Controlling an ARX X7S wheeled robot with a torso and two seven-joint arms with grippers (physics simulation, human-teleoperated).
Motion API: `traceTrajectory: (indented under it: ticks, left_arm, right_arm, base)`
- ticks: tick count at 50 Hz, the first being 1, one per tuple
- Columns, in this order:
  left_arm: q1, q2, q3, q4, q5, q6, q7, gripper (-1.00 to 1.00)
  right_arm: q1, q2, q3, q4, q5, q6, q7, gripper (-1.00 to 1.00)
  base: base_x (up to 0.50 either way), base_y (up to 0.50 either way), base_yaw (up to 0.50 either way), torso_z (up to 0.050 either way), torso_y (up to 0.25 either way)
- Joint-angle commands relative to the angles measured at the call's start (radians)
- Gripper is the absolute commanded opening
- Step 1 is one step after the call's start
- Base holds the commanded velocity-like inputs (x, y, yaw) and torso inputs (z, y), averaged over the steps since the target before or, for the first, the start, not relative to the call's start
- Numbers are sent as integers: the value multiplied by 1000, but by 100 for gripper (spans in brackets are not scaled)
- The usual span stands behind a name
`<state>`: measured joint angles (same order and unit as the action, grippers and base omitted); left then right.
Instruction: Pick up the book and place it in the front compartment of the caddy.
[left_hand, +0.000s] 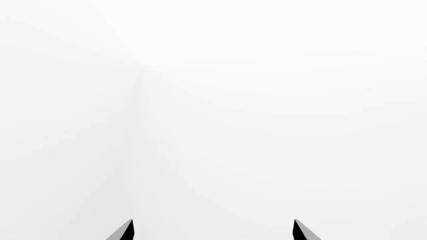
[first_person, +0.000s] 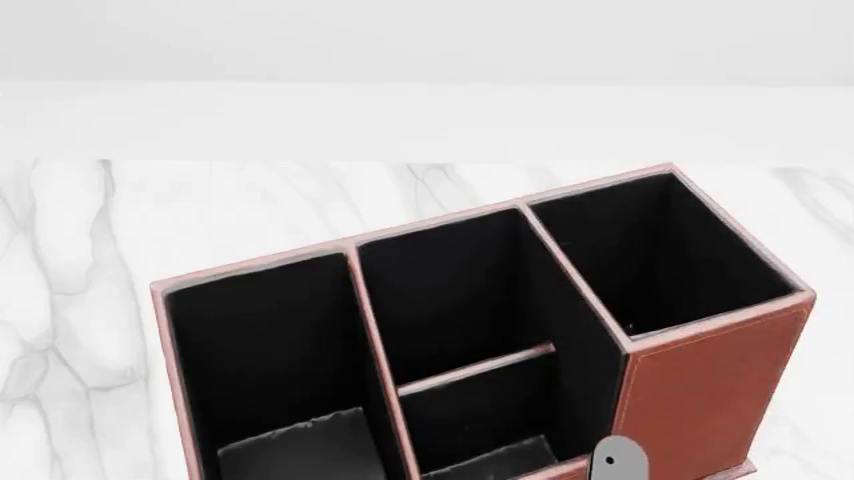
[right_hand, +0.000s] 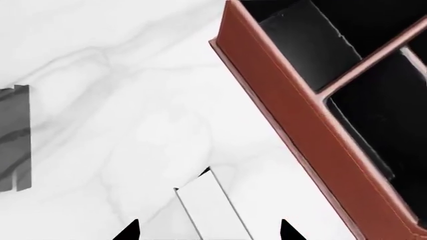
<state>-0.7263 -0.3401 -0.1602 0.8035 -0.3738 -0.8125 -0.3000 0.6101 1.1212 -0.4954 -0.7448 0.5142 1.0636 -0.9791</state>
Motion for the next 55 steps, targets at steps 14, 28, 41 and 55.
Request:
traceTrajectory:
  ticks: [14,28,41,55]
  left_arm:
    - [7,-5,4,-1,-7,7,-9,100]
    - [10,-10,2,-2,-11,12,-13,100]
    - [11,-13,-2,-6,-16,16,-17,100]
    - [14,-16,1,-9,-21,19,-20,100]
  right_arm:
    - [15,-58,-111,106,-91,-33,-4,100]
    - [33,-96,-175,153,-135,-50,-15,100]
    - [6,-111,-220,179,-154,-73,-12,100]
    - [-10,-115,-248,221,-178,-79,3,100]
  base:
    - [0,0,0,0,0]
    - [0,0,0,0,0]
    - [0,0,0,0,0]
    - [0,0,0,0,0]
